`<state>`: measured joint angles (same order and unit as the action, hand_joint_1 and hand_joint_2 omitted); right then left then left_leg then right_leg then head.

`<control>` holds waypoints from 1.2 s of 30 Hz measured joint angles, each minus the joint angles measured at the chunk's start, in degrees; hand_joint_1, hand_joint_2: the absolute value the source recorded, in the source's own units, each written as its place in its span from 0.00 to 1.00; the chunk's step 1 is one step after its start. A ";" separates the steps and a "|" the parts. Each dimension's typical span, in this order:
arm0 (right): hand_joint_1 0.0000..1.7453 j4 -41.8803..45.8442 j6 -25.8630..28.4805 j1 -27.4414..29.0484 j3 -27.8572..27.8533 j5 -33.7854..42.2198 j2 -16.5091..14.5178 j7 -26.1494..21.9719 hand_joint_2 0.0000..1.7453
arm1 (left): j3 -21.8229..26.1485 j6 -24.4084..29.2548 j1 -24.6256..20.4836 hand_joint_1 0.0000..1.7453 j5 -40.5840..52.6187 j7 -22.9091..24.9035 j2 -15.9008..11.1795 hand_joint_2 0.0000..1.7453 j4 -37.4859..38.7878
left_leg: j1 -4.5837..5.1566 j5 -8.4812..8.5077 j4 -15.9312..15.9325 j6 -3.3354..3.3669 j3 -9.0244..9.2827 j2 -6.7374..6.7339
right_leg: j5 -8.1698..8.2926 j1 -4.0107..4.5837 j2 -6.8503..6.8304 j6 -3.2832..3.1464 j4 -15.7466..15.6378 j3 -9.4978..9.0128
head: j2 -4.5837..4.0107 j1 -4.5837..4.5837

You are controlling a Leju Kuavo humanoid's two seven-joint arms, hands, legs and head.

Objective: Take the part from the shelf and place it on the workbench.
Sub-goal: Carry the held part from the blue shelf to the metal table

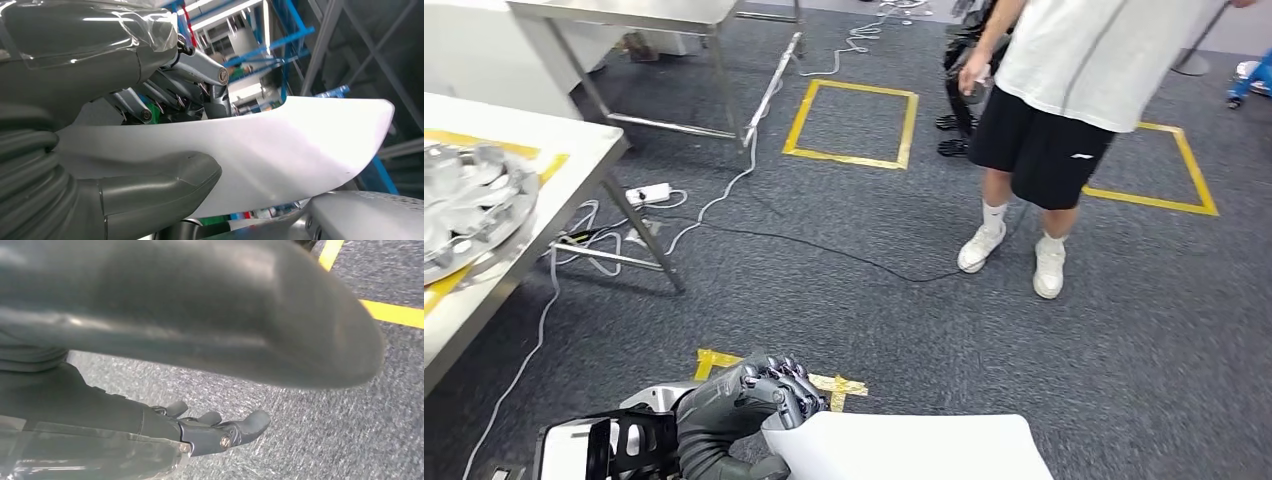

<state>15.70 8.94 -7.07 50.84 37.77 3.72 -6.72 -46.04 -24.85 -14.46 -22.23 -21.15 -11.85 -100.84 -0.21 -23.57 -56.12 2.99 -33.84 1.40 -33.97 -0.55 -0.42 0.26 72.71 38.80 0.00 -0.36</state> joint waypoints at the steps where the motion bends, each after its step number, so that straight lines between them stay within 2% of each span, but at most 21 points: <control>1: 0.00 -0.01 0.00 0.14 -0.02 0.00 0.08 0.01 0.00 | -0.03 0.00 0.00 1.00 0.00 0.00 0.00 1.00 0.03 | -0.01 -0.01 -0.04 -0.02 0.02 0.88 | -0.17 -0.18 0.11 0.39 1.58 1.04 | 0.00 0.00; 2: 0.00 -0.02 0.00 0.21 -0.03 0.00 0.15 0.01 0.00 | -0.06 0.00 0.01 1.00 0.00 -0.01 0.00 1.00 0.05 | -0.05 -0.05 -0.08 -0.08 0.07 1.73 | 0.63 -0.41 0.18 1.01 0.71 0.90 | 0.00 0.01; 4: 0.00 -0.03 0.00 0.22 -0.07 0.00 0.27 0.01 0.00 | -0.10 0.00 0.01 1.00 0.00 -0.01 0.01 1.00 0.08 | -0.21 -0.25 -0.34 -0.42 0.19 3.33 | 4.15 -1.08 1.08 2.55 -6.89 -2.27 | 0.00 0.02; 6: 0.00 -0.03 0.00 0.19 -0.09 -0.04 0.25 0.01 0.00 | -0.13 0.01 0.02 1.00 -0.01 -0.03 0.02 1.00 0.09 | -0.15 -0.58 -0.91 -1.09 -0.04 4.57 | 6.91 -1.39 2.49 2.96 -13.43 -5.22 | 0.00 0.10; 9: 0.00 -0.02 0.00 0.09 -0.09 -0.24 0.11 0.03 0.00 | -0.20 0.08 0.08 1.00 -0.05 -0.11 -0.03 1.00 0.14 | -0.19 -0.66 -1.24 -1.81 -0.53 5.61 | 7.65 -1.07 2.26 1.71 -14.65 -5.89 | 0.00 0.06; 11: 0.00 -0.02 0.03 -0.02 -0.10 -0.41 0.02 0.02 0.00 | -0.21 0.17 0.10 1.00 -0.07 -0.17 -0.11 1.00 0.14 | -0.34 -1.49 -2.38 -2.15 -0.99 4.24 | 7.71 -1.03 1.48 0.95 -14.78 -6.08 | 0.00 -0.04; 14: 0.00 -0.03 0.07 0.09 -0.13 -0.54 -0.01 0.01 0.00 | -0.24 0.30 0.09 1.00 -0.07 -0.28 -0.15 1.00 0.15 | -0.37 -6.53 -12.09 -2.60 -5.56 -0.25 | 7.46 -0.56 -0.11 -0.14 -14.86 -6.26 | 0.00 -0.42; 16: 0.00 -0.04 0.06 0.28 -0.13 -0.59 0.00 0.01 0.00 | -0.29 0.36 0.13 1.00 -0.07 -0.35 -0.19 1.00 0.21 | -0.41 -8.73 -18.71 -2.55 -9.04 -1.09 | 7.26 -0.02 -1.49 -0.47 -14.85 -6.30 | 0.00 -0.44; 17: 0.00 -0.04 0.06 0.31 -0.14 -0.67 0.00 0.01 0.00 | -0.31 0.38 0.14 1.00 -0.08 -0.41 -0.23 1.00 0.24 | -0.38 -8.23 -19.00 -2.35 -9.26 -1.20 | 7.17 0.21 -2.16 -0.59 -14.85 -6.36 | 0.00 -0.44; 19: 0.00 -0.04 0.04 0.25 -0.16 -0.89 -0.07 0.01 0.00 | -0.32 0.43 0.13 1.00 -0.09 -0.54 -0.32 1.00 0.25 | -0.01 -4.59 -12.62 -1.40 -5.96 -2.08 | 6.92 0.62 -3.38 -0.89 -14.86 -6.73 | 0.00 -0.44; 20: 0.00 -0.04 0.04 0.22 -0.19 -0.98 -0.19 0.01 0.00 | -0.32 0.45 0.10 1.00 -0.10 -0.59 -0.34 1.00 0.25 | 0.44 -3.05 -8.40 -0.73 -3.69 -3.37 | 6.77 0.84 -3.93 -0.97 -14.88 -6.95 | 0.00 -0.39; 21: 0.00 -0.04 0.05 0.18 -0.22 -1.03 -0.28 0.01 0.00 | -0.32 0.47 0.07 1.00 -0.10 -0.62 -0.35 1.00 0.23 | 0.88 -1.99 -5.03 -0.15 -1.94 -4.48 | 6.63 1.01 -4.44 -0.98 -14.91 -7.09 | 0.00 -0.33; 23: 0.00 -0.04 0.05 0.15 -0.28 -1.07 -0.45 0.03 0.00 | -0.32 0.50 0.04 1.00 -0.14 -0.66 -0.37 1.00 0.23 | 1.57 -1.72 -2.55 0.58 -0.85 -5.48 | 6.48 1.16 -5.50 -0.75 -15.04 -7.19 | 0.00 -0.27; 25: 0.00 -0.04 0.05 0.08 -0.39 -1.07 -0.56 0.06 0.00 | -0.33 0.50 0.08 1.00 -0.16 -0.72 -0.42 1.00 0.20 | 1.47 -1.22 -1.70 0.87 -0.64 -4.18 | 6.33 1.17 -6.22 -0.40 -15.24 -7.29 | 0.00 -0.28; 27: 0.00 -0.04 0.06 0.00 -0.56 -1.07 -0.55 0.06 0.00 | -0.36 0.48 -0.04 1.00 -0.15 -0.78 -0.36 1.00 0.16 | 0.95 -0.49 -0.45 1.05 0.01 -2.82 | 5.15 0.94 -4.04 -0.23 -13.34 -6.52 | 0.00 -0.23; 29: 0.00 -0.07 0.07 0.21 -0.67 -1.07 -0.37 0.06 0.00 | -0.41 0.45 -0.16 1.00 -0.16 -0.81 -0.15 1.00 0.15 | 0.63 -0.11 0.08 1.12 0.30 -1.39 | 2.41 0.37 -0.87 -0.29 -6.75 -3.43 | 0.00 -0.07; 31: 0.00 -0.11 0.07 0.66 -0.73 -1.04 -0.20 0.09 0.00 | -0.48 0.44 -0.14 1.00 -0.18 -0.80 0.00 1.00 0.20 | 0.54 -0.08 0.03 1.09 0.27 0.30 | 0.32 -0.20 0.07 0.22 0.28 0.21 | 0.00 0.06; 32: 0.00 -0.15 0.07 0.83 -0.79 -1.02 -0.10 0.10 0.00 | -0.51 0.44 -0.13 1.00 -0.18 -0.80 0.02 1.00 0.23 | 0.47 -0.08 -0.01 0.99 0.29 1.19 | 0.48 -0.50 0.14 0.85 1.13 0.84 | 0.00 0.05; 33: 0.00 -0.16 0.07 0.92 -0.87 -1.00 -0.04 0.11 0.00 | -0.52 0.43 -0.12 1.00 -0.18 -0.80 0.03 1.00 0.25 | 0.35 -0.13 -0.12 0.80 0.33 2.07 | 1.63 -0.82 0.24 1.70 -0.59 0.24 | 0.00 0.05; 35: 0.00 -0.18 0.06 0.95 -1.07 -0.97 0.02 0.10 0.00 | -0.54 0.40 -0.12 1.00 -0.18 -0.81 0.05 1.00 0.26 | 0.01 -0.46 -0.68 0.11 0.29 3.62 | 5.13 -1.56 1.60 3.39 -8.55 -3.27 | 0.00 0.09; 36: 0.00 -0.18 0.05 0.96 -1.15 -0.95 0.01 0.10 0.00 | -0.55 0.38 -0.13 1.00 -0.18 -0.81 0.06 1.00 0.26 | -0.04 -0.70 -1.17 -0.32 0.09 4.28 | 6.41 -1.77 2.34 3.61 -11.89 -4.81 | 0.00 0.13</control>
<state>15.52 8.99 -6.11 49.69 36.82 3.73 -6.62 -46.58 -24.47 -14.59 -22.41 -21.96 -11.79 -100.59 -0.25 -24.27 -57.29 2.67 -33.75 5.69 -27.56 -2.32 1.92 3.87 60.82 33.99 0.00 -0.23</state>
